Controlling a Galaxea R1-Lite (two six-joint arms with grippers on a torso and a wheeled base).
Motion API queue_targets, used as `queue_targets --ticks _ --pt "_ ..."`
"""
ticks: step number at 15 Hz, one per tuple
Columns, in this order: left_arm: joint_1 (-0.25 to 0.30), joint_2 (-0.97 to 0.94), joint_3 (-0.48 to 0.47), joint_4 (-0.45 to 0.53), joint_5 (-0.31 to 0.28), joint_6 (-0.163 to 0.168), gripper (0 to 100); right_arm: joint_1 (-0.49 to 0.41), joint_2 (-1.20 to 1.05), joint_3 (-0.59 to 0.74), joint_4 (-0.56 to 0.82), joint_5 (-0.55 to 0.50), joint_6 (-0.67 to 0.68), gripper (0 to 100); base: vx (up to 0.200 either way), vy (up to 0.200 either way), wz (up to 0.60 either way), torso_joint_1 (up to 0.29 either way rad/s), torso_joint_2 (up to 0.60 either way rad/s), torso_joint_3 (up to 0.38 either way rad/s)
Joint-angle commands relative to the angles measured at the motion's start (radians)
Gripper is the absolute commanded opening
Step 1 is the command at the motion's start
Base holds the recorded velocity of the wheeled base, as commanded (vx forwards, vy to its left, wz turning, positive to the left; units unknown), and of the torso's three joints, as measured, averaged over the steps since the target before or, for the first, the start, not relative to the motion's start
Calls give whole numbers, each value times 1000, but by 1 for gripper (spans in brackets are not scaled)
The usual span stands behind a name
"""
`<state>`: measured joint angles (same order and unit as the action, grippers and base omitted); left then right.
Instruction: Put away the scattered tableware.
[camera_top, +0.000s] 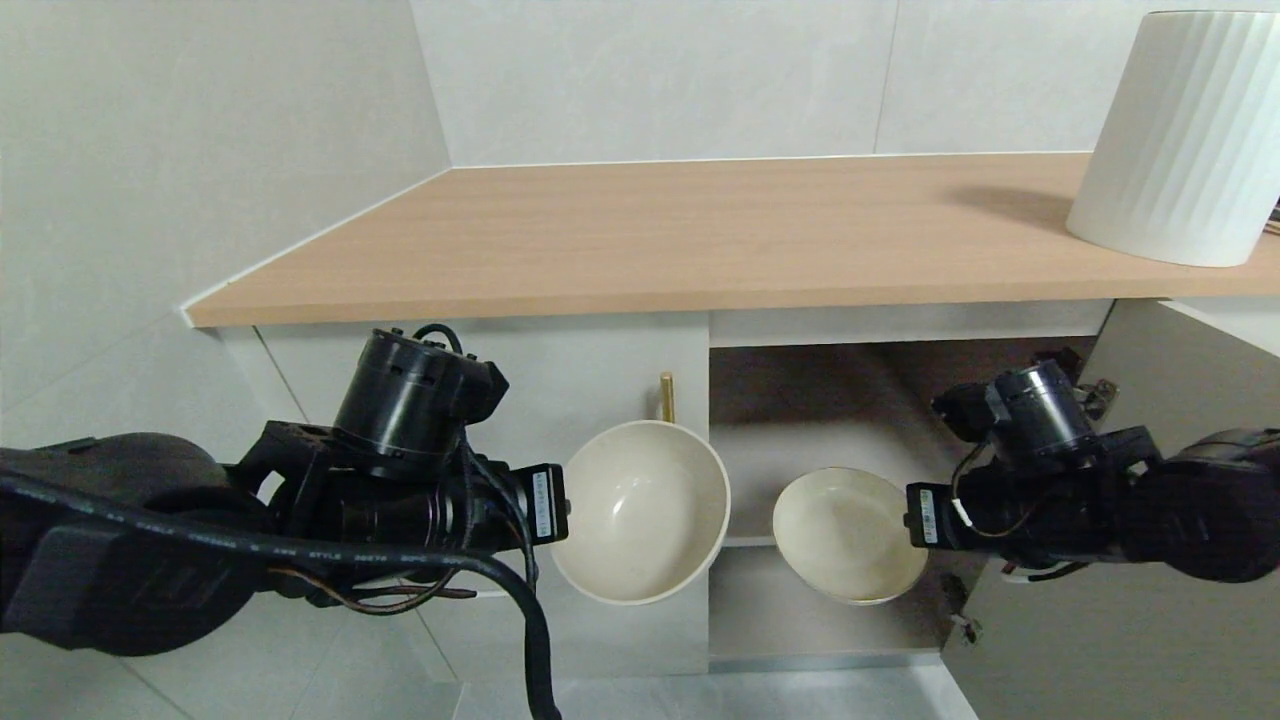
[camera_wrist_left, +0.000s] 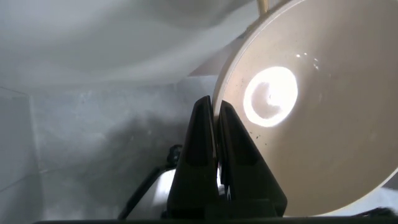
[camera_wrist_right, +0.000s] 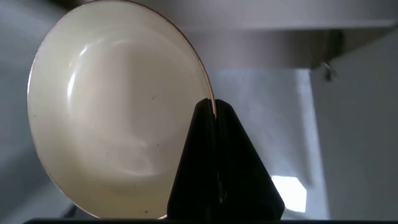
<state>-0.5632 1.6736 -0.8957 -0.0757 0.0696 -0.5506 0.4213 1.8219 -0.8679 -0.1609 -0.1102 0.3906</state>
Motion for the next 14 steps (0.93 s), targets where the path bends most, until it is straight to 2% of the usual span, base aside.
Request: queue_targets --ticks 1,7,10,11,14 --pt "-17 -6 12 -1 1 11 0 -38 218 21 -181 -20 27 0 0 0 0 0 0 0" --pt "-55 -6 17 21 4 12 0 -96 451 20 -525 -49 54 0 0 0 0 0 0 0" --pt "-66 3 20 33 4 17 0 -104 494 -22 -542 -66 71 0 0 0 0 0 0 0" --pt "-70 6 21 45 4 32 0 -110 516 -48 -542 -83 83 0 0 0 0 0 0 0" --pt "-78 15 23 68 4 47 0 -124 543 -111 -542 -124 99 0 0 0 0 0 0 0"
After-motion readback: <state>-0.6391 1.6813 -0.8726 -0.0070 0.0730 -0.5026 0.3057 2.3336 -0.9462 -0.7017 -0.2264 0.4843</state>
